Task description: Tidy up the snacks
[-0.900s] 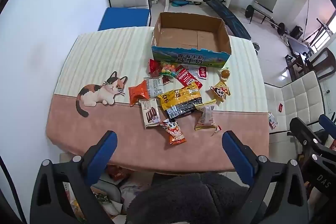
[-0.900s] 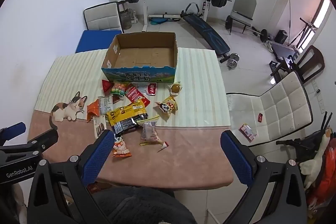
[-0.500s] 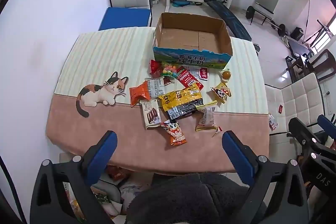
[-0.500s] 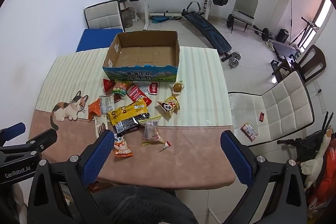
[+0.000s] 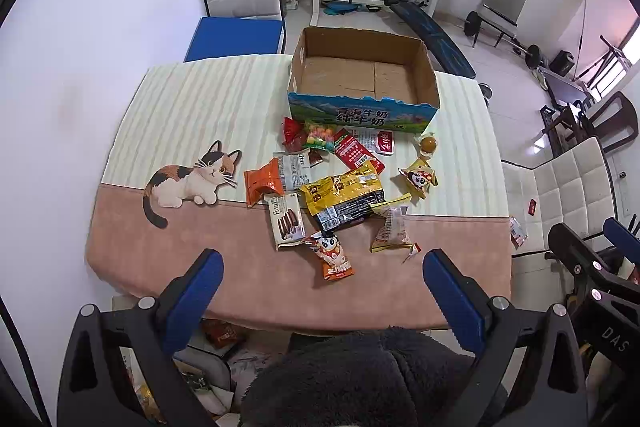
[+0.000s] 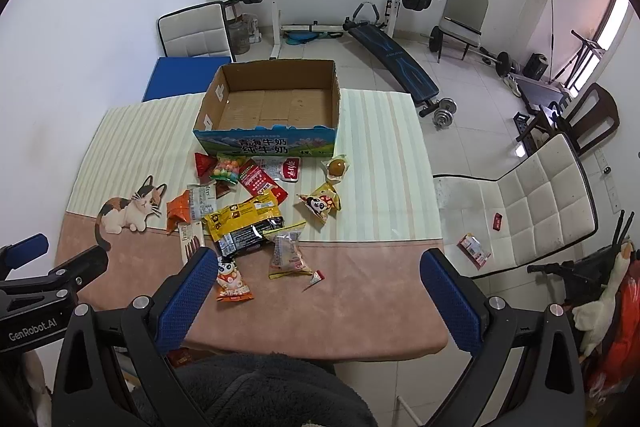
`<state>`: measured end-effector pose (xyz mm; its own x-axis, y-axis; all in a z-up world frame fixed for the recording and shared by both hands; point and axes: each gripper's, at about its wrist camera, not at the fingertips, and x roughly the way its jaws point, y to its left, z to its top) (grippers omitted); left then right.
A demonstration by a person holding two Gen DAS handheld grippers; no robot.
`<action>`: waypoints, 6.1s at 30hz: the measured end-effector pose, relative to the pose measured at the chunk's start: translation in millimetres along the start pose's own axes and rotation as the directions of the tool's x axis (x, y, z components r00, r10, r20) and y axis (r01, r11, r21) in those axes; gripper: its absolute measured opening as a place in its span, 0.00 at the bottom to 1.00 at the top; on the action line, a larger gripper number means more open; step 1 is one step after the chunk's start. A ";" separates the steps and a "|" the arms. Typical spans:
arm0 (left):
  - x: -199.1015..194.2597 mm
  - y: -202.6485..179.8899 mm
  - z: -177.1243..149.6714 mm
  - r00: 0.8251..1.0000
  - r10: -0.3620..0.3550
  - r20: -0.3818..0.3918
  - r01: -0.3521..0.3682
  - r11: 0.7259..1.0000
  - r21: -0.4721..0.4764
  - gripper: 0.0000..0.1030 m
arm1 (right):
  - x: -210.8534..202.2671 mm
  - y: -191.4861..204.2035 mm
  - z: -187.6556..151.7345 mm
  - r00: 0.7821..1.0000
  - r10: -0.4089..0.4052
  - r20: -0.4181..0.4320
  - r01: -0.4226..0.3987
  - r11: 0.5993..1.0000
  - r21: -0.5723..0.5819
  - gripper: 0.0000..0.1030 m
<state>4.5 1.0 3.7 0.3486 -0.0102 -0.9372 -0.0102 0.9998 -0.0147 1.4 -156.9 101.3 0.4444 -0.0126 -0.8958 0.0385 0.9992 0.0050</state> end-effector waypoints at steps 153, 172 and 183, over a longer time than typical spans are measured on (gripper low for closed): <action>367.0 36.8 -46.1 0.903 0.103 -0.418 -0.049 0.989 0.138 0.87 | 426.4 -30.7 -173.3 0.727 0.381 -0.572 -0.016 0.841 0.540 0.52; 197.3 32.3 113.6 0.967 -0.203 -0.153 0.197 0.979 -0.053 0.87 | 288.6 -106.8 -36.7 0.799 0.484 -0.357 -0.347 0.856 0.382 0.49; 327.1 14.7 288.8 0.945 -0.195 -0.264 0.181 0.981 -0.077 0.88 | 376.6 -85.8 94.7 0.841 0.382 -0.384 -0.305 0.920 0.247 0.49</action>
<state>389.1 16.6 -202.4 0.0843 -0.2083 -0.9744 -0.0191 0.9774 -0.2106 250.1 -250.9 -194.3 0.0450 0.3847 -0.9219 0.1208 0.9140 0.3873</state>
